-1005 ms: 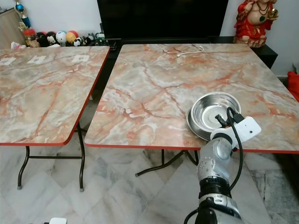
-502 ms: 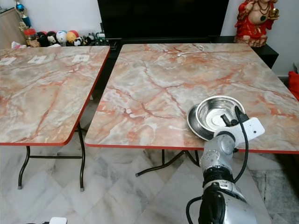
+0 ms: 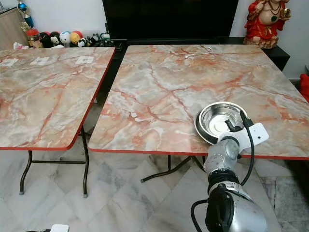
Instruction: Setting the table
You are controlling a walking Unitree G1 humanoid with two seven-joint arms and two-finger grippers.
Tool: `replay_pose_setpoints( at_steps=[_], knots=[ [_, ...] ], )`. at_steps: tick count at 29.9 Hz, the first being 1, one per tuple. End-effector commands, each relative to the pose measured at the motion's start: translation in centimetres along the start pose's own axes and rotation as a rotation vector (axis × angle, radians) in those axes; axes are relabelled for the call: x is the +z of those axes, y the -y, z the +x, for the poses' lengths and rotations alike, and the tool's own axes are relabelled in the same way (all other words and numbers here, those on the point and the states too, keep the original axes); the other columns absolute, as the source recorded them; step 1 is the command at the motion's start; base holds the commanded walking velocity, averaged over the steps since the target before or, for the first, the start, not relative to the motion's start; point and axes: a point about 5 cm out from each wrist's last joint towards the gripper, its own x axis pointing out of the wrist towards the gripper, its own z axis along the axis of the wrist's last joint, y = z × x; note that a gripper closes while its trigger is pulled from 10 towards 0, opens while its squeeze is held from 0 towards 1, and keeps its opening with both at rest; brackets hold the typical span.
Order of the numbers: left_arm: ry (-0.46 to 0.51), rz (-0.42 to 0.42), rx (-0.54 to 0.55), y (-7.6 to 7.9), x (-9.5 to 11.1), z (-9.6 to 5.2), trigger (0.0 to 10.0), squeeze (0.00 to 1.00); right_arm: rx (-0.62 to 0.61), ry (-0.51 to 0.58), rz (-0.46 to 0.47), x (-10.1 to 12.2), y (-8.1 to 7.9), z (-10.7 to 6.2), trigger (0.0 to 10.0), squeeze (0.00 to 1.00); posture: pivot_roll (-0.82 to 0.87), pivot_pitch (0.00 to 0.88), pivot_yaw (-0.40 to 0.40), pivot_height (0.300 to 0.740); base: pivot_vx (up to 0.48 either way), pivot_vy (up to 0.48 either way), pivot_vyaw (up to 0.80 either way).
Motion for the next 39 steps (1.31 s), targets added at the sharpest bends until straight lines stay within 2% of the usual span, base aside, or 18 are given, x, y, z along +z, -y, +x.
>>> replay_pose_setpoints(
  at_steps=[1,2,4,5,6,8,9,10,26,32,33,34,35,36,39],
  knots=[
    [-0.005,-0.005,0.012,-0.50,-0.30,-0.13,10.0,0.00,-0.006,0.016,0.027,0.59,-0.51,0.13,10.0,0.10,0.02,0.000,0.033,0.740,0.000,0.000,0.00],
    [-0.005,-0.005,0.013,-0.52,-0.30,-0.13,10.0,0.00,-0.007,0.015,0.027,0.57,-0.49,0.13,10.0,0.15,0.01,0.000,0.033,0.740,0.000,0.000,0.00],
    [-0.006,-0.004,0.013,-0.55,-0.33,-0.14,10.0,0.00,-0.012,0.012,0.024,0.50,-0.40,0.14,10.0,0.16,0.02,0.000,0.033,0.740,0.000,0.000,0.00],
    [-0.006,-0.003,0.014,-0.58,-0.35,-0.15,10.0,0.00,-0.014,0.011,0.024,0.46,-0.36,0.14,10.0,0.30,0.02,0.000,0.033,0.740,0.000,0.000,0.00],
    [-0.007,-0.003,0.014,-0.60,-0.37,-0.16,10.0,0.00,-0.015,0.010,0.024,0.43,-0.33,0.15,10.0,0.69,0.02,0.000,0.033,0.740,0.000,0.000,0.00],
    [-0.008,-0.004,0.016,-0.67,-0.40,-0.17,10.0,0.00,-0.018,0.009,0.018,0.39,-0.27,0.16,10.0,0.71,0.02,0.000,0.035,0.740,0.000,0.000,0.00],
    [-0.009,-0.002,0.014,-0.68,-0.43,-0.18,10.0,0.00,-0.021,0.010,0.012,0.37,-0.25,0.16,10.0,0.30,0.01,0.000,0.037,0.740,0.000,0.000,0.00],
    [-0.009,-0.001,0.013,-0.68,-0.44,-0.18,10.0,0.00,-0.022,0.010,0.012,0.37,-0.25,0.16,10.0,0.02,0.01,0.000,0.038,0.740,0.000,0.000,0.00],
    [0.001,0.004,0.014,-0.68,-0.44,-0.22,10.0,0.00,-0.044,0.072,0.019,1.24,-0.07,0.28,10.0,0.00,0.01,0.000,0.041,0.740,0.000,0.000,0.00],
    [0.004,0.006,0.010,-0.62,-0.57,-0.28,10.0,0.00,-0.045,0.063,0.007,1.15,0.19,0.35,10.0,0.00,0.01,0.000,0.041,0.740,0.000,0.000,0.00],
    [0.004,0.006,0.008,-0.60,-0.57,-0.28,10.0,0.00,-0.037,0.061,0.006,1.13,0.15,0.35,10.0,0.16,0.01,0.000,0.041,0.740,0.000,0.000,0.00],
    [0.004,0.006,0.008,-0.59,-0.57,-0.28,10.0,0.00,-0.035,0.061,0.001,1.10,0.13,0.34,10.0,0.53,0.01,0.000,0.040,0.740,0.000,0.000,0.00],
    [0.004,0.006,0.008,-0.59,-0.57,-0.28,10.0,0.00,-0.035,0.061,0.001,1.10,0.13,0.34,10.0,0.53,0.01,0.000,0.040,0.740,0.000,0.000,0.00],
    [0.005,0.006,0.007,-0.58,-0.56,-0.28,10.0,0.00,-0.028,0.055,0.000,0.98,0.04,0.31,10.0,1.00,0.01,0.000,0.041,0.740,0.000,0.000,0.00],
    [0.006,0.007,0.005,-0.50,-0.51,-0.26,10.0,0.00,-0.019,0.045,0.007,0.83,-0.08,0.28,10.0,1.00,0.02,0.000,0.040,0.740,0.000,0.000,0.00]
  ],
)
